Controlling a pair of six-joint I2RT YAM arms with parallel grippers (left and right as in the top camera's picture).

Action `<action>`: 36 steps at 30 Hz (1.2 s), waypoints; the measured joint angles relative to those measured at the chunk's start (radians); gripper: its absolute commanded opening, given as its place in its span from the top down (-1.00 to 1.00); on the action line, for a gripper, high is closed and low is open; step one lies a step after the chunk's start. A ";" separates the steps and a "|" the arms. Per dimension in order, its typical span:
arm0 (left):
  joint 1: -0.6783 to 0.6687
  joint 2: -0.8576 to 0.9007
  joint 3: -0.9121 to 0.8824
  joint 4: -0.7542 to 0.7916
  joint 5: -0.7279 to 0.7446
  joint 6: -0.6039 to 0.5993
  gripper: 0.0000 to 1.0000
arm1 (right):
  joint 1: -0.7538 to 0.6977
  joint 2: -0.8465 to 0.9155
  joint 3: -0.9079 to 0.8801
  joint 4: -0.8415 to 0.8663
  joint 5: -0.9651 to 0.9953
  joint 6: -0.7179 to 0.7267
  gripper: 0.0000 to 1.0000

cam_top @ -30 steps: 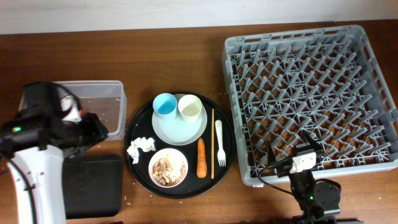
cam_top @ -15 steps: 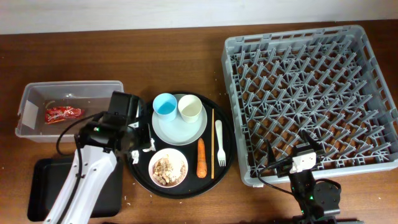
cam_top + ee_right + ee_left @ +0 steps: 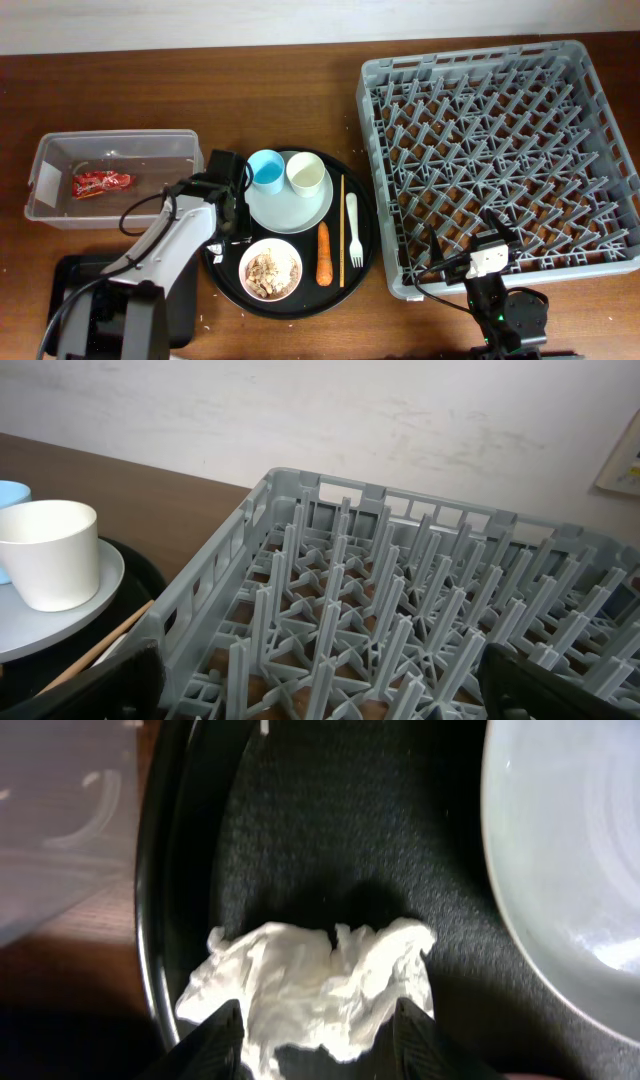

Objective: Sort waste into correct bins and load items into the dishwasher rack
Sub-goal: 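Reach the left gripper back to the white tissue and grasp it, then drop the tissue into the clear bin with the left gripper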

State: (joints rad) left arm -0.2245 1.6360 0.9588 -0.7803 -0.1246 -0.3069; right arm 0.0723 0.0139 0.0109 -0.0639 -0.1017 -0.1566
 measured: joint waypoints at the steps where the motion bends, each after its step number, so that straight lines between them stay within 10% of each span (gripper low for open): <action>1: 0.000 0.018 0.000 0.012 0.000 0.000 0.48 | 0.000 0.000 0.000 0.000 0.000 0.000 -0.97; 3: 0.000 0.032 0.000 0.017 -0.001 -0.003 0.99 | 0.000 0.000 0.000 0.000 0.000 0.000 -0.98; 20: 0.080 -0.092 0.473 -0.239 -0.036 -0.012 0.99 | 0.000 -0.001 0.000 0.000 0.000 0.000 -0.97; 27: 0.413 -0.093 0.475 -0.193 -0.048 -0.091 0.99 | 0.000 -0.001 0.000 0.000 0.000 0.000 -0.97; 36: 0.470 -0.093 0.273 0.046 0.001 -0.107 0.73 | 0.000 -0.001 0.000 0.000 0.000 -0.001 -0.97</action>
State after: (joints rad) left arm 0.2455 1.5429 1.2316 -0.7345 -0.1238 -0.4137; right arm 0.0723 0.0128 0.0109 -0.0643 -0.1017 -0.1577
